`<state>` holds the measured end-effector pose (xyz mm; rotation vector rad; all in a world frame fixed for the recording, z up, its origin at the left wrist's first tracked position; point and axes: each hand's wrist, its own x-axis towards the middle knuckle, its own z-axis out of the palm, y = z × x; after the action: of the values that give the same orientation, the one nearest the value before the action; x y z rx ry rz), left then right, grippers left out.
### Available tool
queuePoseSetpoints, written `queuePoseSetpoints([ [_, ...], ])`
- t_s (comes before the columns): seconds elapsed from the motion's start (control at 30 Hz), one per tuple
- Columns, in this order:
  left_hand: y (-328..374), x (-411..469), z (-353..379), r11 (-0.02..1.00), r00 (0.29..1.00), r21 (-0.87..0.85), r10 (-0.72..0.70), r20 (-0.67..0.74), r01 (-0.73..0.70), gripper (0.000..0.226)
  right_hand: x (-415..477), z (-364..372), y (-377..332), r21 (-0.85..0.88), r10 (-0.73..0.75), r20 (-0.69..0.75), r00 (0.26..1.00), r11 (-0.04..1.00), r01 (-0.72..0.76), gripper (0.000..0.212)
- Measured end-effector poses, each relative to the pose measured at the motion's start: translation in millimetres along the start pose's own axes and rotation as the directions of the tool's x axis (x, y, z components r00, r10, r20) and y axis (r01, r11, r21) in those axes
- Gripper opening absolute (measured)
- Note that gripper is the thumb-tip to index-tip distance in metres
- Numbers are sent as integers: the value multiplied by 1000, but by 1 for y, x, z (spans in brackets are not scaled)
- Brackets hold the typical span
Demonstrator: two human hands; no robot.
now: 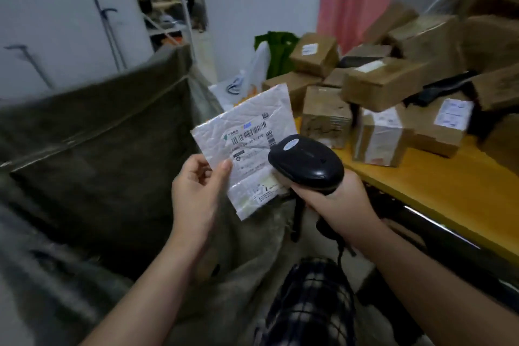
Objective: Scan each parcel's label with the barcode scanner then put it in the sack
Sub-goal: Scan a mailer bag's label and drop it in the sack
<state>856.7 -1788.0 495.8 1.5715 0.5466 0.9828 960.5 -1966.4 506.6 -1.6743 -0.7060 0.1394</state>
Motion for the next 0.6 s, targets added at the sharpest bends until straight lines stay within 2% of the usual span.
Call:
queuePoseSetpoints([
  [0.17, -46, 5, -78, 984, 982, 172, -3, -189, 36, 17, 16, 87, 25, -103, 15, 178, 984, 995, 3, 22],
  [0.27, -73, 7, -109, 945, 972, 319, -1, -235, 78, 19, 22, 119, 42, -220, 44, 221, 974, 975, 6, 26],
  [0.33, -92, 15, -122, 888, 977, 445, -22, -210, 116, 13, 26, 133, 54, -287, 60, 250, 966, 958, 15, 22],
  [0.43, -124, 37, -127, 730, 988, 665, -129, -90, 156, 5, 32, 149, 75, -365, 99, 288, 952, 931, 14, 29],
  [0.6, -184, 80, -108, 499, 934, 848, -358, 16, 176, 12, 50, 167, 104, -477, 188, 383, 905, 879, 19, 36],
])
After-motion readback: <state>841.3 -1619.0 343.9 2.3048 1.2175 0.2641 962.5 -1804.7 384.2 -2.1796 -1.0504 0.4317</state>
